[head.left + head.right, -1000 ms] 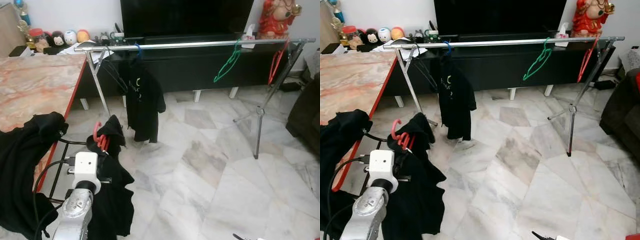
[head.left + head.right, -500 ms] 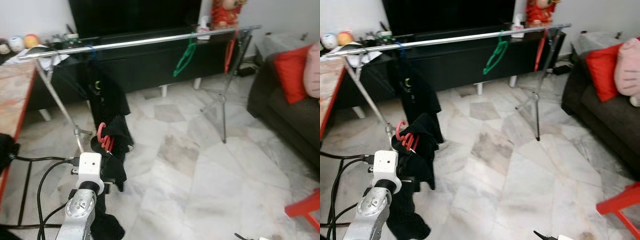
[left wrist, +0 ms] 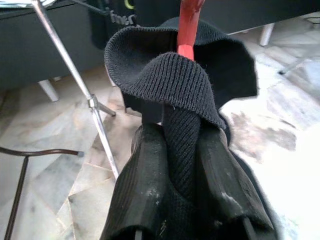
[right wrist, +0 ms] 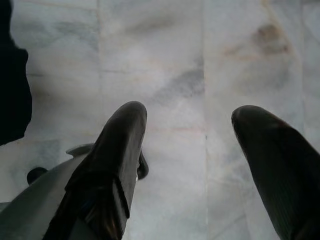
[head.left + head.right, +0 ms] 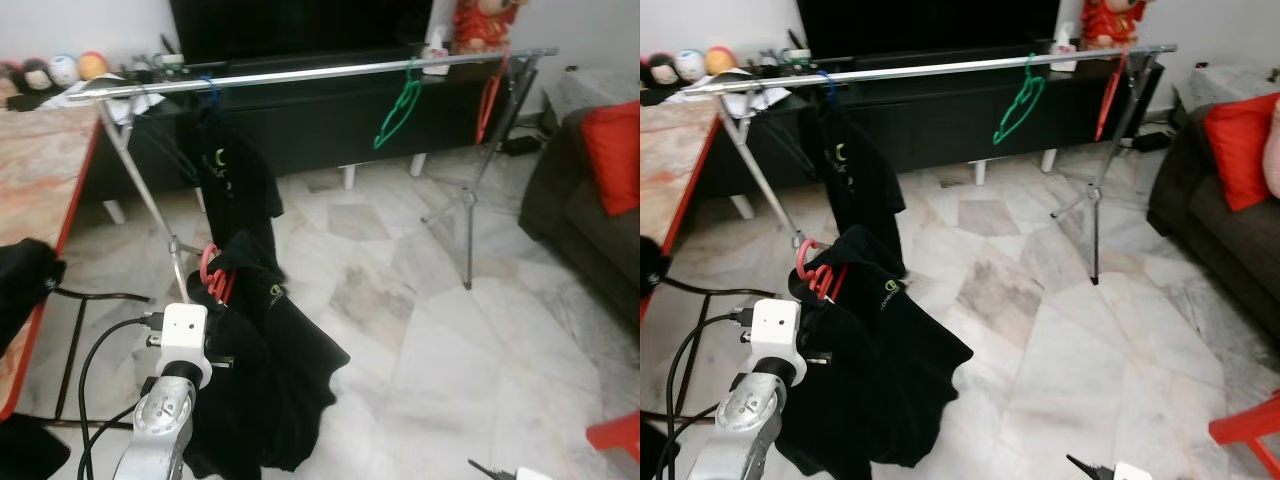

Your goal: Hang hanger

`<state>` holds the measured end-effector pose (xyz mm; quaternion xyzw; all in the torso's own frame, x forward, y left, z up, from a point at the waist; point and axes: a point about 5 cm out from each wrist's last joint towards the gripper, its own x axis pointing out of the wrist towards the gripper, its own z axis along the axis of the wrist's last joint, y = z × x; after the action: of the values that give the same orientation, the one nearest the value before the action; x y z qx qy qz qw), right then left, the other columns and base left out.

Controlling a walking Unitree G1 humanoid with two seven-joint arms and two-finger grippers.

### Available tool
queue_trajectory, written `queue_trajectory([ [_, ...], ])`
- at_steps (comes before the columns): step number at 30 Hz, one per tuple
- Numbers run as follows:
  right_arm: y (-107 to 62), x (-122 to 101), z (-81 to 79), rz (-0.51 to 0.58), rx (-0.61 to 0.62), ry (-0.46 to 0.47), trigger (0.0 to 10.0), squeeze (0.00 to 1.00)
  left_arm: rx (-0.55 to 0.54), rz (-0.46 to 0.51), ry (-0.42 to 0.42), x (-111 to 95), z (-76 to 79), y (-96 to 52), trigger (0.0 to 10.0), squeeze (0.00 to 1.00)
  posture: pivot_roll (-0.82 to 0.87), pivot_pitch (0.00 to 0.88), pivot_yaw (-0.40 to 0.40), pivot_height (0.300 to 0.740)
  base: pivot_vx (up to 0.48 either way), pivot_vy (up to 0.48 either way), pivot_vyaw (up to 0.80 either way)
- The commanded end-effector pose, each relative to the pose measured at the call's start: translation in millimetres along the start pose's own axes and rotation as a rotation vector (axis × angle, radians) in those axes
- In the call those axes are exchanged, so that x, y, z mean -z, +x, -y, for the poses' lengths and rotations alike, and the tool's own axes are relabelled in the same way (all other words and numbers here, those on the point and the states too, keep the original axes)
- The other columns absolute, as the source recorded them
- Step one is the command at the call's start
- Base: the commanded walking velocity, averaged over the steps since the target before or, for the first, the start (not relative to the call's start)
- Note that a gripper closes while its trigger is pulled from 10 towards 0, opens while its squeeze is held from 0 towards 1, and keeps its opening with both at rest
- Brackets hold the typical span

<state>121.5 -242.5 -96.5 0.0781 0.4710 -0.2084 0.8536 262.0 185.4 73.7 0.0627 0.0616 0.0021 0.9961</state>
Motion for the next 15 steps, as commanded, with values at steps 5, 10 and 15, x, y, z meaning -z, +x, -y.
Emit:
queue_trajectory([
  [5,-2.8,11.3,7.2,-0.029,0.025,0.009,10.0,0.00,0.008,0.064,0.010,-13.5,1.5,2.0,10.0,0.00,-0.03,0.000,0.003,0.740,-0.324,0.000,0.00],
  [10,-2.7,10.5,7.0,-0.023,0.023,0.009,10.0,0.00,0.008,0.064,0.010,-13.5,1.7,2.2,10.0,0.00,-0.03,0.000,0.004,0.740,-0.325,0.000,0.00],
  [15,-2.7,10.1,6.8,-0.018,0.023,0.011,10.0,0.00,0.012,0.064,0.010,-13.8,2.3,2.7,10.0,0.00,-0.03,0.000,0.004,0.740,-0.326,0.000,0.00],
])
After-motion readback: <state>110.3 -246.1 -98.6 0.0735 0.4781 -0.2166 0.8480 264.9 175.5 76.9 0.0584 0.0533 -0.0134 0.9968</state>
